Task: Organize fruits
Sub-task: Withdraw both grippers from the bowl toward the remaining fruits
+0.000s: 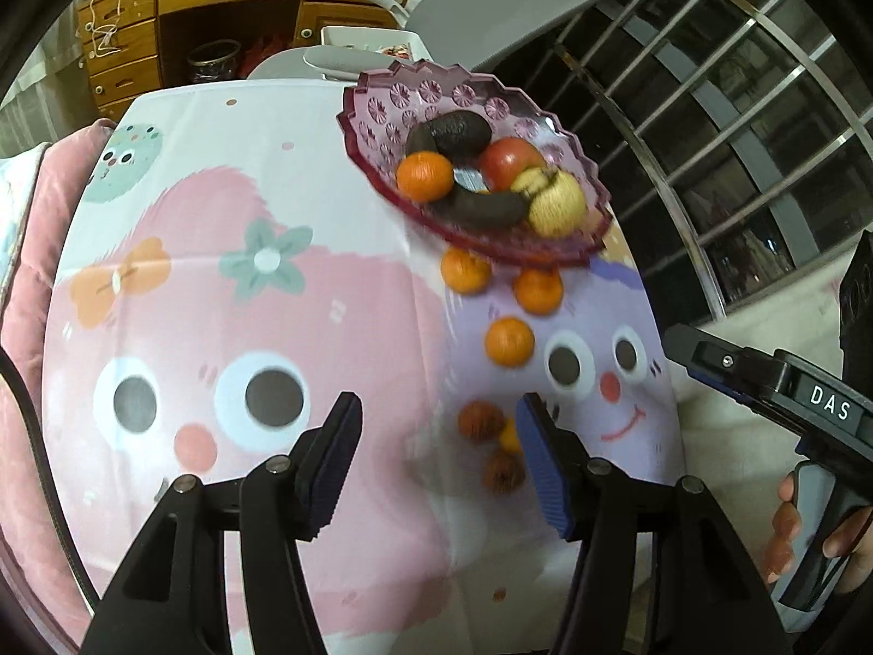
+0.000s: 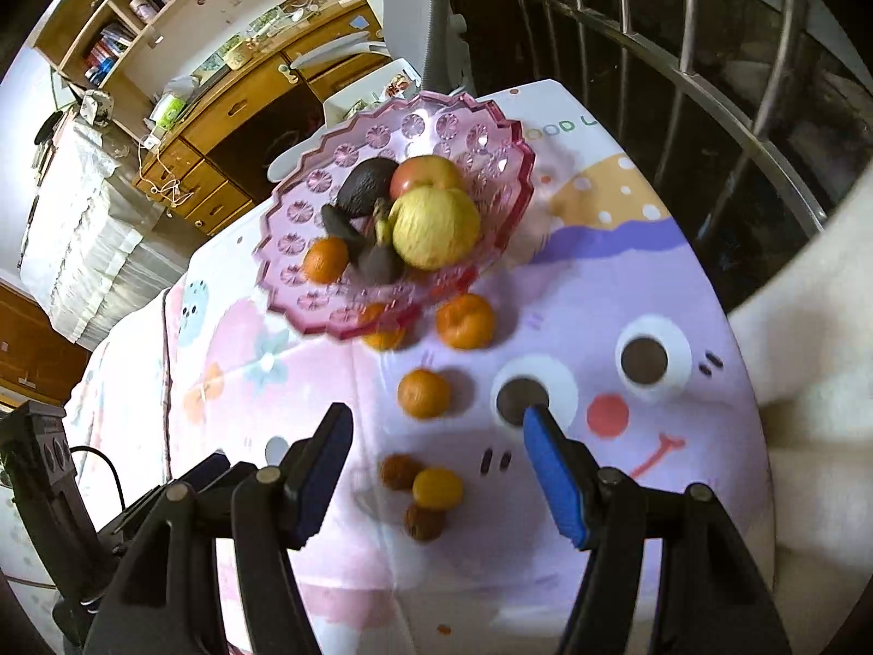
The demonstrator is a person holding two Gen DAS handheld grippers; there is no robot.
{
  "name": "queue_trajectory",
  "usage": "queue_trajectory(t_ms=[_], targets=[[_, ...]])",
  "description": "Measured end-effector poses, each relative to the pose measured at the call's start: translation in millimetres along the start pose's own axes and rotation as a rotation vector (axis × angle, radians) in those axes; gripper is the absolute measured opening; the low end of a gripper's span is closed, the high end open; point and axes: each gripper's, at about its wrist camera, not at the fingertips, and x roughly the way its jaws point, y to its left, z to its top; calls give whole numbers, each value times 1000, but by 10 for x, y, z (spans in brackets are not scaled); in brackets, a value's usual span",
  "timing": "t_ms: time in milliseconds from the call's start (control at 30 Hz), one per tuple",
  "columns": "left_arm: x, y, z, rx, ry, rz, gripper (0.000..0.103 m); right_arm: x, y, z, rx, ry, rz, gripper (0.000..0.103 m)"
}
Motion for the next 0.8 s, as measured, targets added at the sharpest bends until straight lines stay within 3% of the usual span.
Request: queue_trajectory(t_ms=[433, 667, 800], targets=[[-257, 4, -619, 107, 20, -38, 57, -260, 179, -824, -141, -99, -53, 66], [-221, -30, -625, 105, 26, -35, 57, -304, 143, -1062, -242, -97, -69, 66], [-87, -66, -518, 99, 47, -29, 57, -207, 124, -1161, -306, -80, -33, 66]])
